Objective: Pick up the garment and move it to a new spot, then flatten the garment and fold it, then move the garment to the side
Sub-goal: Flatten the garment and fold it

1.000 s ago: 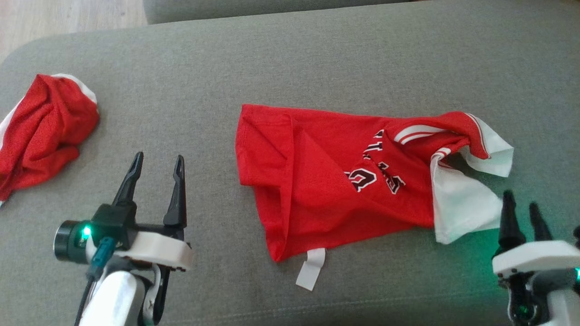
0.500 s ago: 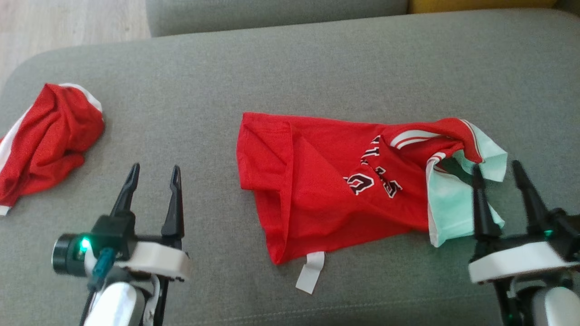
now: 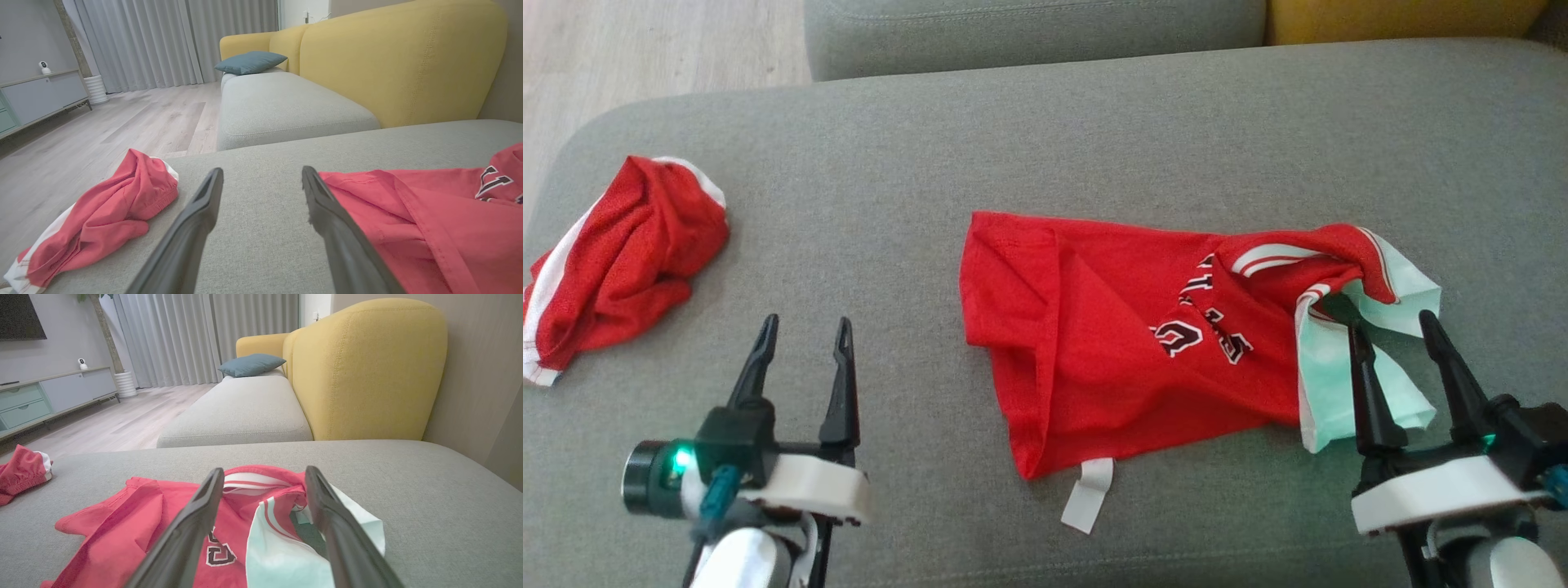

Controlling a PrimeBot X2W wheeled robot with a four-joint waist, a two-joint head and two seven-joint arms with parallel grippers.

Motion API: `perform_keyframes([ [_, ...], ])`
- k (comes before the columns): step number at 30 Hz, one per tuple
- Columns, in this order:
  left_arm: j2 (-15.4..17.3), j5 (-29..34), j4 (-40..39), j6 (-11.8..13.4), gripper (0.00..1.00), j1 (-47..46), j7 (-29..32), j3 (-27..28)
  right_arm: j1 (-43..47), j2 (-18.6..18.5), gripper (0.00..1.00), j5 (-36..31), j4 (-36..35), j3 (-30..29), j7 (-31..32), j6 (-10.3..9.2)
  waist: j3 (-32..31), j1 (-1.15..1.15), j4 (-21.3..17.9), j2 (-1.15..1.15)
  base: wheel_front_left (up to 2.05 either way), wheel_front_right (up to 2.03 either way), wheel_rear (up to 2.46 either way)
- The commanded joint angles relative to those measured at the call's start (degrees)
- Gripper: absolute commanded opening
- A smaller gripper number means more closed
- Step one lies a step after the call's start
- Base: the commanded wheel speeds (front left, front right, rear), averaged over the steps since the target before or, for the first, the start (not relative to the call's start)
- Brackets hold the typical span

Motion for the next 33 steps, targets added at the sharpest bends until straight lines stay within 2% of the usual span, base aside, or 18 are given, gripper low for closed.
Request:
perform_keyframes([
  [1, 1.0, 0.7, -2.0, 0.3, 1.00, -2.0, -0.1, 2.0, -1.1, -0.3, 1.00, 0.3, -2.2, 1.2, 0.2, -0.04, 0.0, 0.00, 0.0, 0.00, 0.00, 0.00, 0.00],
  [5, 0.5, 1.9, -2.9, -1.6, 1.00, -3.2, 2.0, -1.7, -0.9, -0.2, 1.00, 0.5, -1.9, 1.0, 0.9, -0.04, 0.4, 0.00, 0.1, 0.00, 0.00, 0.00, 0.00],
  [11, -2.5, 2.0, -1.0, -7.8, 1.00, -4.5, 10.2, -11.3, -0.9, 0.0, 1.00, 0.6, -1.7, 1.2, 1.8, -0.04, 2.6, 0.00, -0.4, 0.00, 0.00, 0.00, 0.00],
  [16, -4.8, 1.0, 3.8, -11.7, 1.00, -5.6, 14.9, -16.2, -1.7, 0.1, 1.00, 0.8, -1.1, 1.4, 2.5, -0.04, 4.7, 0.00, -1.4, 0.00, 0.00, 0.00, 0.00],
  [23, -6.7, -0.7, 12.3, -13.0, 1.00, -8.2, 18.4, -17.1, -2.3, -0.2, 1.00, -0.2, -0.1, 1.8, 4.2, -0.04, 7.3, 0.00, -2.9, 0.00, 0.00, 0.00, 0.00],
  [24, -6.8, -0.9, 13.2, -13.0, 0.58, -8.5, 18.5, -17.0, -2.2, -0.3, 1.00, -0.3, 0.1, 1.9, 4.6, -0.04, 7.5, 0.00, -3.0, 0.00, 0.00, 0.00, 0.00],
  [25, -7.0, -1.2, 14.0, -13.1, 0.00, -9.0, 18.4, -16.9, -2.0, -0.5, 1.00, -0.5, 0.3, 2.3, 5.0, -0.04, 7.8, 0.00, -3.1, 0.00, 0.00, 0.00, 0.00],
  [33, -7.5, -1.7, 16.9, -13.6, 0.00, -11.5, 16.6, -16.8, 0.4, -1.7, 1.00, -1.1, 3.3, 7.3, 9.4, -0.04, 9.2, 0.00, -2.9, 0.00, 0.00, 0.00, 0.00],
])
